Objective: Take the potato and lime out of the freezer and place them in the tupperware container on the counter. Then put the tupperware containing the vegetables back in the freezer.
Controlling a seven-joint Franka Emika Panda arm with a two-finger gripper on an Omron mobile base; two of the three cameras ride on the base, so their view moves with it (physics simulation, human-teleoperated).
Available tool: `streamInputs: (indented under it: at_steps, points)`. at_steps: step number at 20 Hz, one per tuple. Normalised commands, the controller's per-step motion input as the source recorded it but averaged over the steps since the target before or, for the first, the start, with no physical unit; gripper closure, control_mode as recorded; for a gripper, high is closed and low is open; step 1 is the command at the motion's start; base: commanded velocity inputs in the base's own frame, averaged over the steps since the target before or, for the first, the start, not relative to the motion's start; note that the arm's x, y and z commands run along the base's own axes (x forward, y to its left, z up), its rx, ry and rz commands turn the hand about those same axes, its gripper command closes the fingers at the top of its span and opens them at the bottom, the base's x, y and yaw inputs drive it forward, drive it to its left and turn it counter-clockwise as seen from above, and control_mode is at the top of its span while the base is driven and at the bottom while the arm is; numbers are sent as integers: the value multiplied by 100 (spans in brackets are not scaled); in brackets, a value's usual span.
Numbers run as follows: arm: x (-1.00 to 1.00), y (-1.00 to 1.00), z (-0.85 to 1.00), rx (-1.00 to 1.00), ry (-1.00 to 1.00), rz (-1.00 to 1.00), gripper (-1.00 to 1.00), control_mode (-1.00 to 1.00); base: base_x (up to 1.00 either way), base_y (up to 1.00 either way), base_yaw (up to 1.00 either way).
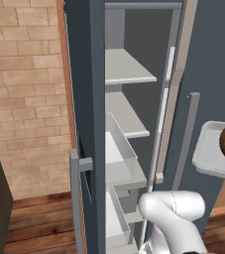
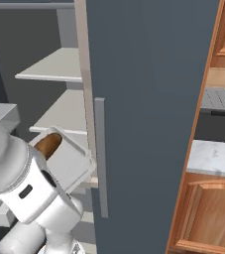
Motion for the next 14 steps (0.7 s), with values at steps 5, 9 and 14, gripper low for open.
streamInputs:
  at_steps: [5,9,14]
  points:
    - [48,62,51,0,0,-18,100,-100,0,0,0]
    - [45,52,48,0,0,-18,100,-100,0,0,0]
    - [26,44,40,4,0,-18,100,-100,0,0,0]
